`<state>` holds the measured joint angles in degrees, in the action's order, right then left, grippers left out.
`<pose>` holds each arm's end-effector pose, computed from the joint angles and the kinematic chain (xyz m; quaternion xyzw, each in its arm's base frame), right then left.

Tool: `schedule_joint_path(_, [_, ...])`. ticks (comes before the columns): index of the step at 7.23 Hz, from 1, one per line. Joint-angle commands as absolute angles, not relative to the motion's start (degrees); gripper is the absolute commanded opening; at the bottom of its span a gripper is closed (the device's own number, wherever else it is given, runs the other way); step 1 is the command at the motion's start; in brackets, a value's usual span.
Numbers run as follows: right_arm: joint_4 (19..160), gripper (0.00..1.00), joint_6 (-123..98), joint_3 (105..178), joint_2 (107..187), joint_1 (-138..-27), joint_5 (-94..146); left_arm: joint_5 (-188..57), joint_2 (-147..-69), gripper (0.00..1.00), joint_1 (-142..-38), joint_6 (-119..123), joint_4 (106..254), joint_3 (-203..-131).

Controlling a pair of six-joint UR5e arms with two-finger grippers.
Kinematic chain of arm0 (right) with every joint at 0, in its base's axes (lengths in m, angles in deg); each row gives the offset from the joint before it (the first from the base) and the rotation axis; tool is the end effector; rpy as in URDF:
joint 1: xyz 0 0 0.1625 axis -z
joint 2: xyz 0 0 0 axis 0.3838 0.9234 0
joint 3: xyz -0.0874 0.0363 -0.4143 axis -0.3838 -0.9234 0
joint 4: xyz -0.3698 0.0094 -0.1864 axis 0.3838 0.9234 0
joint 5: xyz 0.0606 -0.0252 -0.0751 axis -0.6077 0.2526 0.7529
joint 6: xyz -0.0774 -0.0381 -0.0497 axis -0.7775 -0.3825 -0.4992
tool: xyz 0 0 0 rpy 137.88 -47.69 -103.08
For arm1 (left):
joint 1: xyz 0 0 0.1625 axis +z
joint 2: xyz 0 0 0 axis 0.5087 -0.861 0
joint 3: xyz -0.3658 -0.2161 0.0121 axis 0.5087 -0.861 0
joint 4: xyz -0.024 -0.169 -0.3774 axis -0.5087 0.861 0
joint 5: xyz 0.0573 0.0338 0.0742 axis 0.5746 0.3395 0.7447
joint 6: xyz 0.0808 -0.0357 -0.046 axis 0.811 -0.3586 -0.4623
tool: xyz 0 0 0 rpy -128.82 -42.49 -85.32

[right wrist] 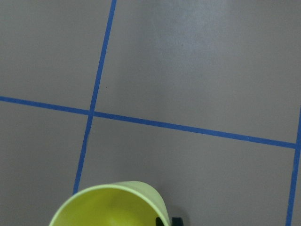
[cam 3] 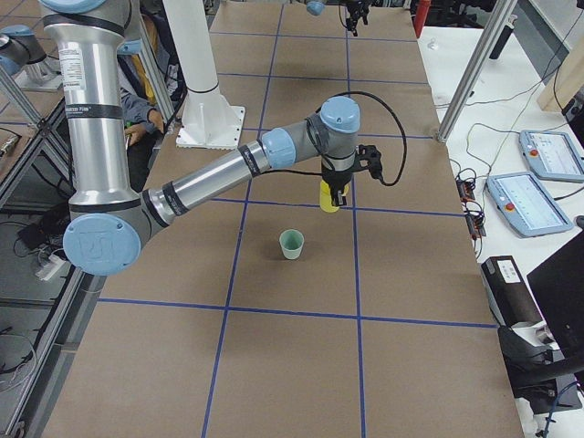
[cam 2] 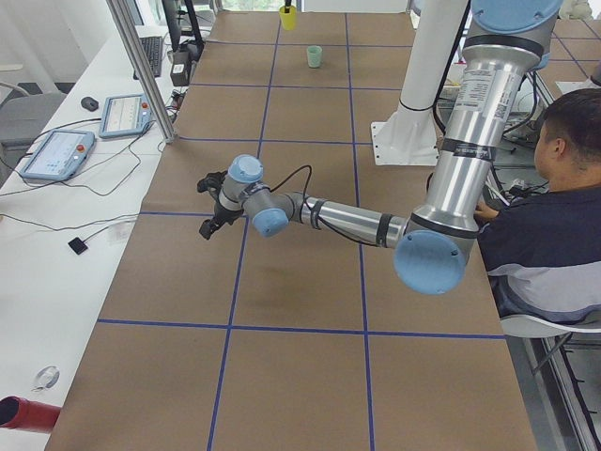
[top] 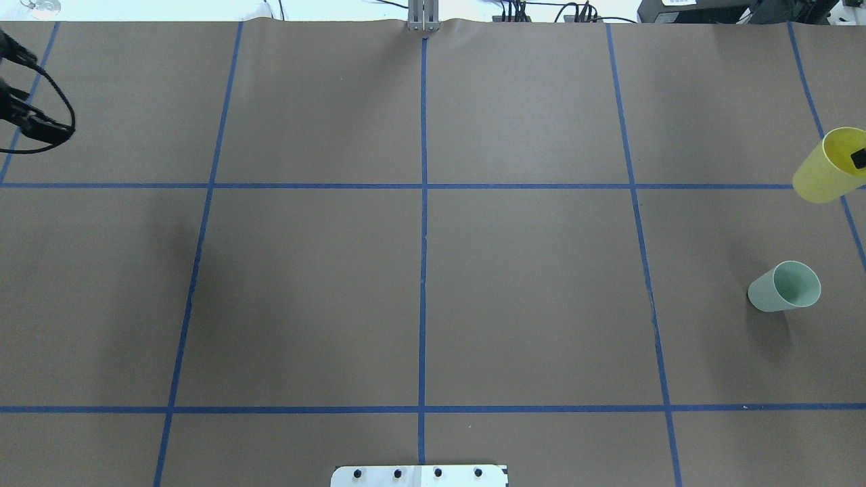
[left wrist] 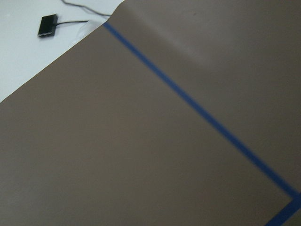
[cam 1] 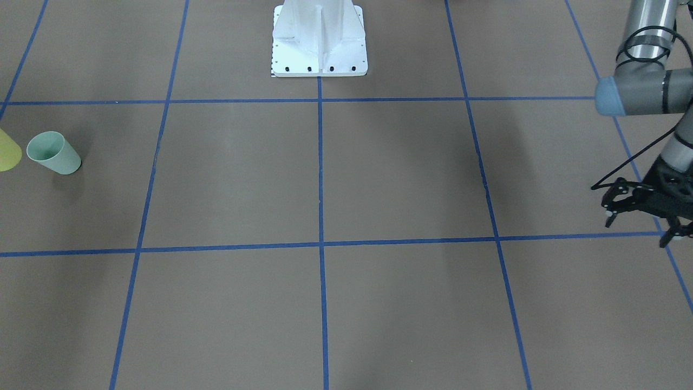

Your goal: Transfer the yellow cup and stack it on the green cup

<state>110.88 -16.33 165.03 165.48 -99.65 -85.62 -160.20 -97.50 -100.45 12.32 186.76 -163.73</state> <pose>-0.0452 -0.4785 0.4361 0.0720 -0.4025 -0.0683 0.9100 0.1195 -0.5850 0.5389 0.2788 0.2800 0.2020 0.8962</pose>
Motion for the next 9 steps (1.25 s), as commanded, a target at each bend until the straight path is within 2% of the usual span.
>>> schedule_joint_path(1, [108.78, 0.0, -17.24, 165.83, 168.7, -99.74, -85.75, -162.41, -91.3, 1.0, -107.47, 14.11, 180.03, -166.03])
schedule_joint_path(4, [103.92, 0.0, -17.24, 165.3, 171.44, -99.65, -86.1, -174.93, -86.73, 1.0, -115.2, 22.43, 165.56, -165.95])
schedule_joint_path(6, [103.92, 0.0, -17.16, 165.22, 171.53, -99.65, -86.1, -175.42, -85.74, 1.0, -115.56, 22.28, 157.55, -166.03])
schedule_joint_path(9, [102.44, 0.0, -16.45, 165.57, 176.17, -99.21, -87.16, -175.77, -85.03, 1.0, -116.36, 22.37, 156.1, -167.96])
